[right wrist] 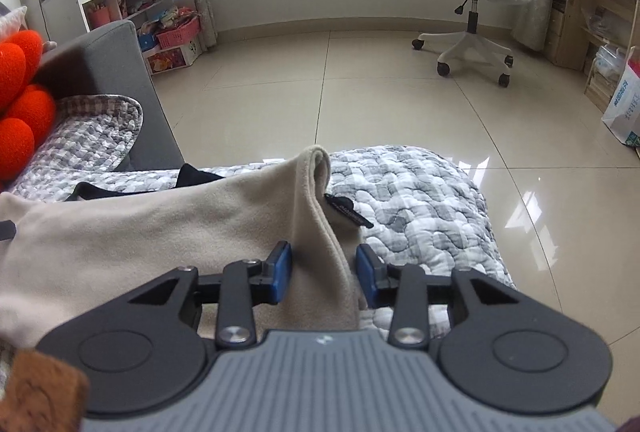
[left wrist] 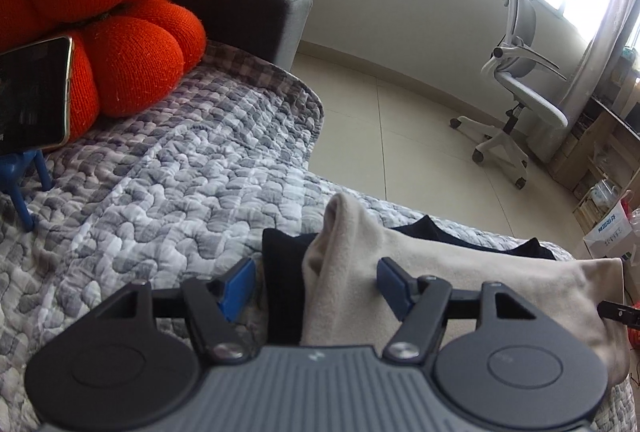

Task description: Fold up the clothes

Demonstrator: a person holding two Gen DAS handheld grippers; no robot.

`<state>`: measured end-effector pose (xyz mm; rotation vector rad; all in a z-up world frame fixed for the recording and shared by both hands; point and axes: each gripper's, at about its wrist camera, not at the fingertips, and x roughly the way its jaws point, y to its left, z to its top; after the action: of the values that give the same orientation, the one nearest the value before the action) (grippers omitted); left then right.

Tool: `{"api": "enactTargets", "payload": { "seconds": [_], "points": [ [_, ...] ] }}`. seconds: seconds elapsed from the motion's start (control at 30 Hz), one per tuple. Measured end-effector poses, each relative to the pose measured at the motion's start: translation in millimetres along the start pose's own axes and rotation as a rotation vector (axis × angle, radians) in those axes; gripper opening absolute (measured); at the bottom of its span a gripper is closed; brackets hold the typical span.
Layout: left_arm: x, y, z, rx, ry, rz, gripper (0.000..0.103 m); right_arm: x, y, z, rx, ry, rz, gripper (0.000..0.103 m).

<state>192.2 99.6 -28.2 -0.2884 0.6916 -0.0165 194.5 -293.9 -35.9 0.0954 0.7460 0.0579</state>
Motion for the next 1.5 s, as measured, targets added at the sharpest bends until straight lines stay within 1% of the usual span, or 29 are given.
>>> {"api": "enactTargets", "payload": {
  "seconds": [0.13, 0.2, 0.3, 0.37, 0.43, 0.5, 0.53, 0.57, 0.67, 0.77, 0.93, 0.97, 1.1, 1.2, 1.23, 1.27, 1.33, 1.43, 1.5],
  "points": [
    [-2, 2, 7, -0.020, -0.031, -0.051, 0.060, -5, -1, 6, 0.023, -0.051, 0.029, 0.040],
    [-1, 1, 9, -0.021, -0.034, -0.080, 0.060, -6, 2, 9, 0.018, -0.078, 0.035, 0.040],
    [4, -4, 7, 0.012, -0.019, -0.081, 0.058, -4, 5, 10, 0.014, -0.105, 0.045, 0.040],
    [10, -5, 5, 0.030, -0.003, -0.079, 0.045, -2, 7, 10, 0.007, -0.110, 0.047, 0.040],
    [13, -4, 4, 0.026, 0.004, -0.084, 0.040, 0, 9, 9, -0.007, -0.111, 0.046, 0.040],
    [14, -3, 4, 0.020, -0.003, -0.089, 0.028, 1, 11, 9, -0.021, -0.118, 0.046, 0.039],
    [13, -2, 4, 0.013, -0.010, -0.097, 0.021, 1, 12, 10, -0.025, -0.121, 0.047, 0.032],
    [13, -2, 5, 0.006, -0.017, -0.104, 0.017, 1, 12, 10, -0.031, -0.120, 0.043, 0.021],
    [7, 0, 6, -0.017, -0.047, -0.125, 0.014, -2, 10, 11, -0.020, -0.137, 0.032, 0.012],
    [0, 0, 8, -0.024, -0.085, -0.142, 0.013, -5, 7, 12, -0.010, -0.154, 0.020, 0.008],
    [-10, -2, 10, -0.008, -0.152, -0.175, 0.013, -17, 4, 15, 0.020, -0.230, 0.005, 0.007],
    [-8, -2, 9, -0.004, -0.141, -0.166, 0.013, -15, 5, 15, 0.015, -0.222, -0.002, 0.007],
    [12, -2, 2, 0.017, -0.046, -0.109, 0.014, -8, 7, 12, -0.004, -0.183, -0.028, 0.007],
    [17, 1, -1, 0.009, -0.028, -0.097, 0.018, -2, 9, 10, -0.018, -0.155, -0.048, 0.007],
    [16, 3, 1, -0.005, -0.030, -0.098, 0.023, 0, 9, 9, -0.023, -0.145, -0.054, 0.007],
    [15, 4, 1, -0.018, -0.031, -0.100, 0.031, 2, 10, 9, -0.028, -0.135, -0.061, 0.007],
    [12, 4, 2, -0.021, -0.033, -0.092, 0.037, 3, 11, 8, -0.038, -0.123, -0.071, 0.008],
    [7, 5, 4, -0.031, -0.036, -0.073, 0.038, 1, 14, 7, -0.053, -0.118, -0.089, 0.013],
    [2, 10, 8, -0.072, -0.051, -0.065, 0.041, -4, 14, 9, -0.055, -0.131, -0.105, 0.013]
  ]
}}
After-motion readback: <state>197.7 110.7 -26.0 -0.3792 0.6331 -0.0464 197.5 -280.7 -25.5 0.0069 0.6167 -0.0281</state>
